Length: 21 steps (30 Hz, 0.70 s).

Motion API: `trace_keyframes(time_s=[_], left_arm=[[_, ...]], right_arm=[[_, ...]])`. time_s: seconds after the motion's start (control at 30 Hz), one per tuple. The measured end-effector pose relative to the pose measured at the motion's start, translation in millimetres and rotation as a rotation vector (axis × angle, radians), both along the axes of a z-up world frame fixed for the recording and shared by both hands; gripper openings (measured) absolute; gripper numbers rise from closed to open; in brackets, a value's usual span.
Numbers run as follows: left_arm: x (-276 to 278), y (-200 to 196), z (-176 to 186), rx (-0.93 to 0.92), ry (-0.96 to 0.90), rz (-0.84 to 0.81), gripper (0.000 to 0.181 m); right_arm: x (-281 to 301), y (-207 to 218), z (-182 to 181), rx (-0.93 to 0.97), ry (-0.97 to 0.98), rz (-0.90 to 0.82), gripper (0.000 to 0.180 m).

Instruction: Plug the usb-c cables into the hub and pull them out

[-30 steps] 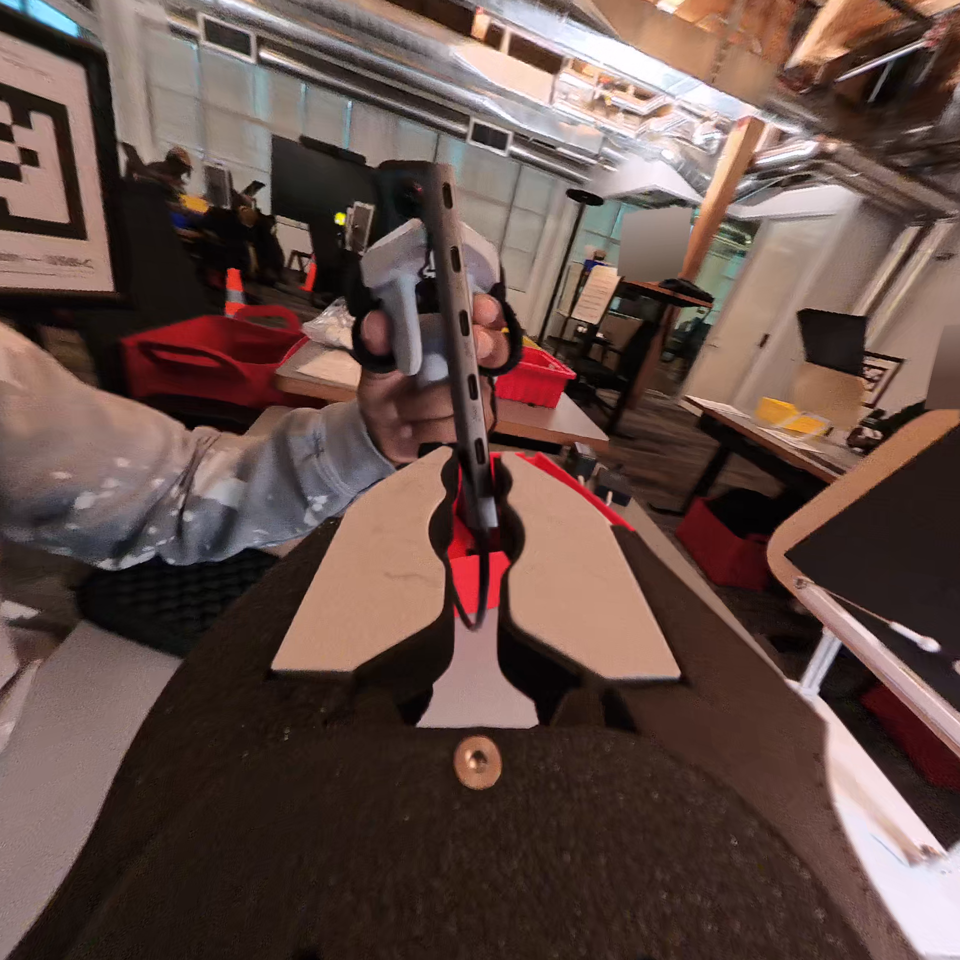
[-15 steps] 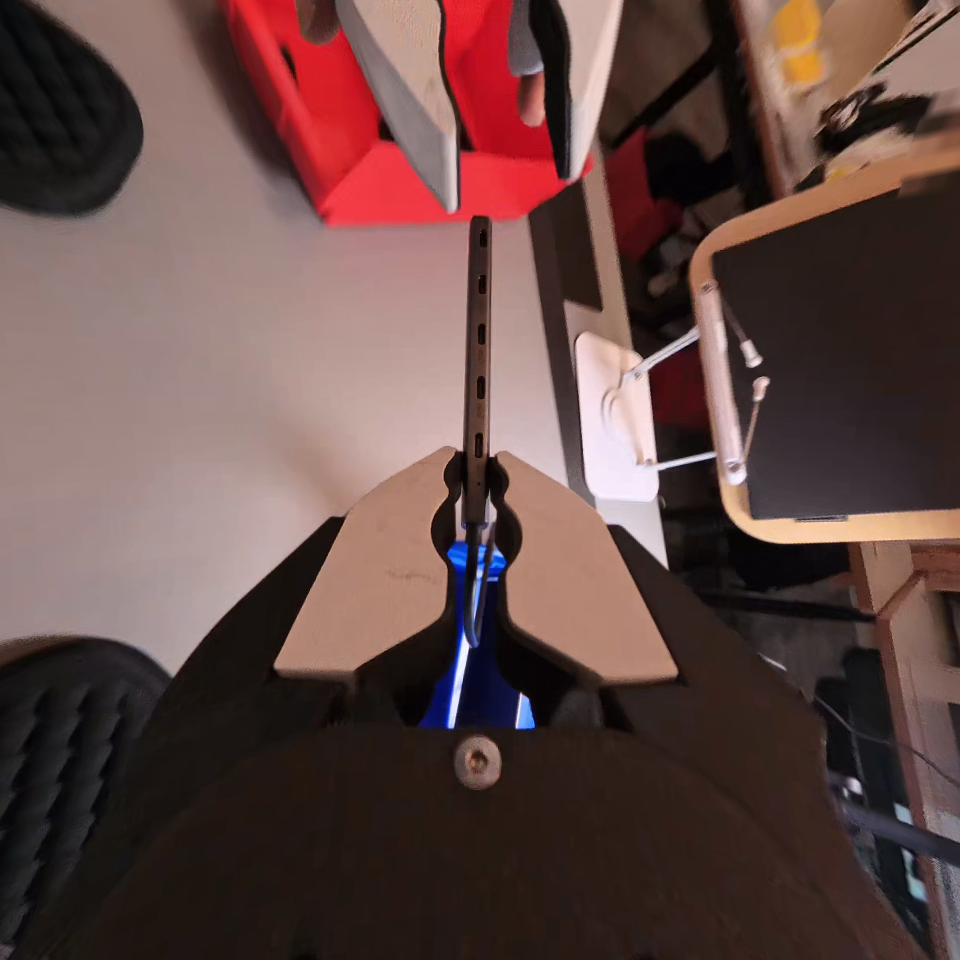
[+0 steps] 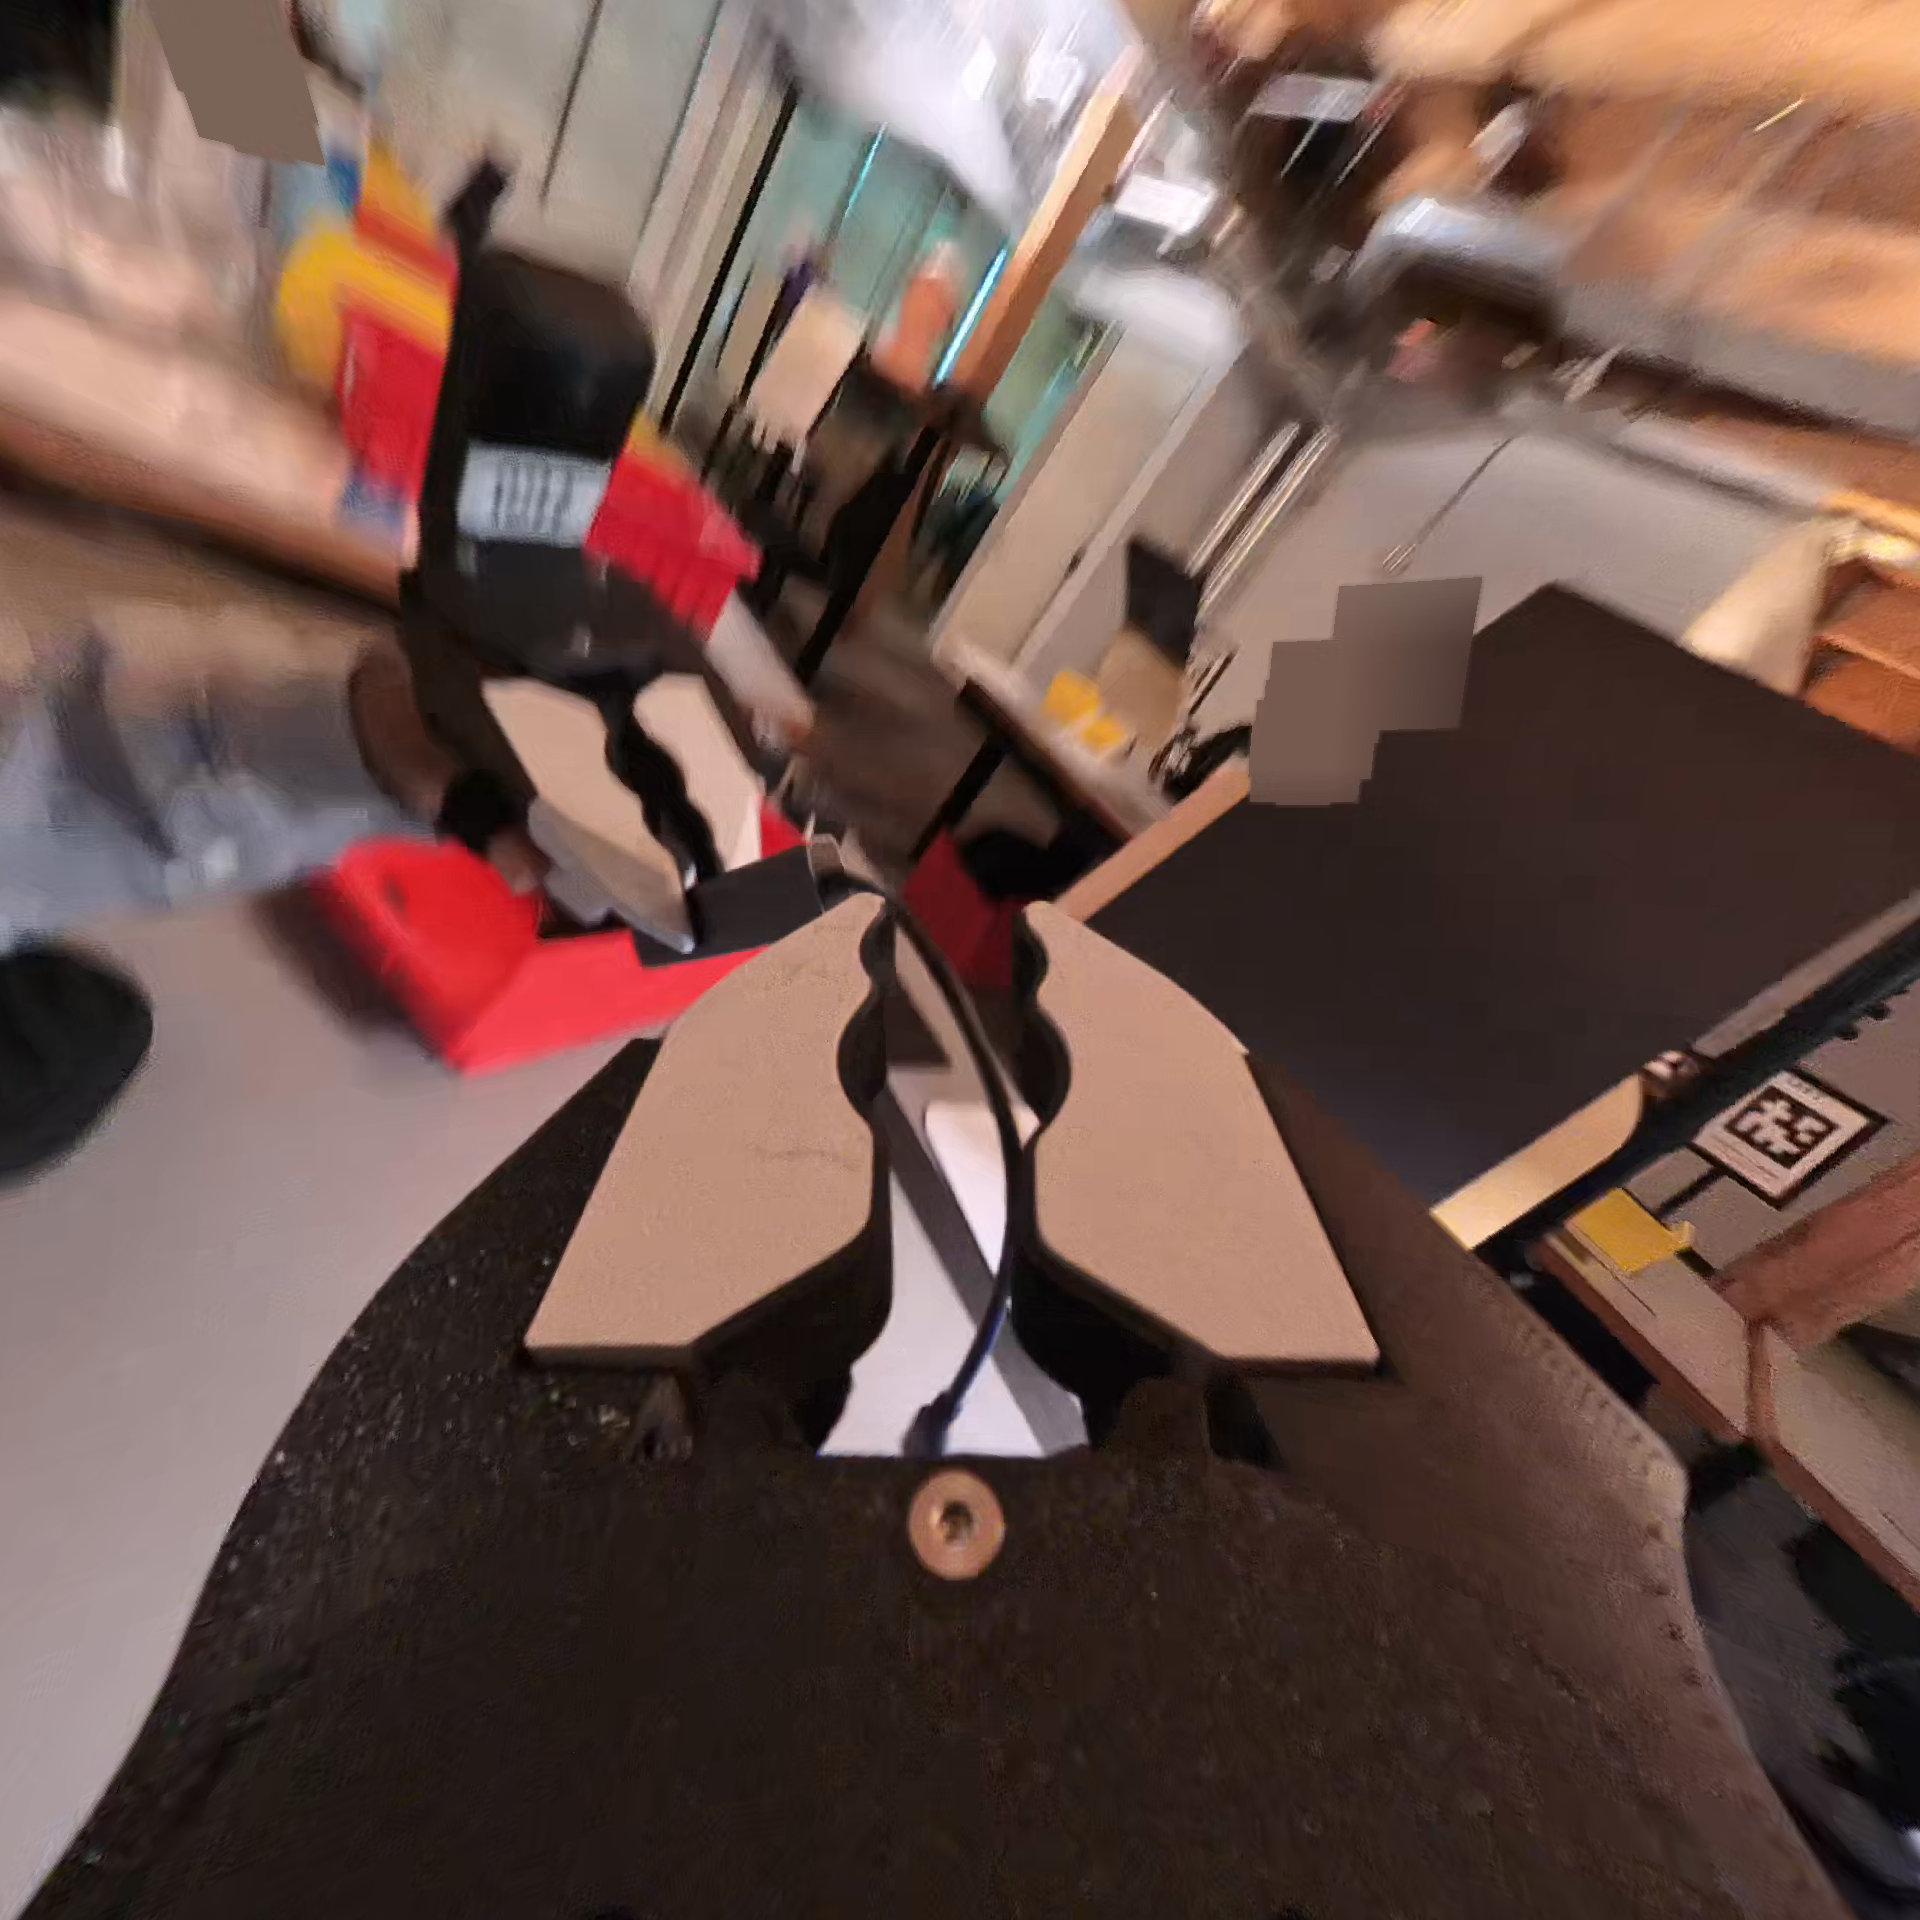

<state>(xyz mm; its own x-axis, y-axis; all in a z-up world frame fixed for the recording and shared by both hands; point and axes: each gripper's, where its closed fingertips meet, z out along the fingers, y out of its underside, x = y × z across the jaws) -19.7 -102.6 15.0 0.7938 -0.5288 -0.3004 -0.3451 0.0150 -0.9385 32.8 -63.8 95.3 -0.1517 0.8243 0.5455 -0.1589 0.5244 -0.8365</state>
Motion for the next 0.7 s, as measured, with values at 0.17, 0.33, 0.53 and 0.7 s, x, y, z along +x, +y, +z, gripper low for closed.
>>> trace_keyframes(time_s=[0.17,0.33,0.53,0.7], left_arm=[[-36.6,-20.0,54.8,0.198,-0.411,-0.057,0.010],[-41.6,-25.7,58.3,0.255,-0.443,-0.082,0.010],[0.9,-12.2,36.7,0.218,-0.398,-0.187,0.010],[32.3,0.1,12.8,0.140,-0.347,-0.239,0.010]], right_arm=[[20.8,17.3,23.6,-0.242,0.079,0.105,0.017],[-2.8,0.8,-7.9,-0.247,-0.056,0.200,0.017],[-35.1,-28.9,-37.6,-0.283,-0.151,0.281,0.027],[-32.1,-40.8,-51.8,-0.264,-0.224,0.359,0.024]])
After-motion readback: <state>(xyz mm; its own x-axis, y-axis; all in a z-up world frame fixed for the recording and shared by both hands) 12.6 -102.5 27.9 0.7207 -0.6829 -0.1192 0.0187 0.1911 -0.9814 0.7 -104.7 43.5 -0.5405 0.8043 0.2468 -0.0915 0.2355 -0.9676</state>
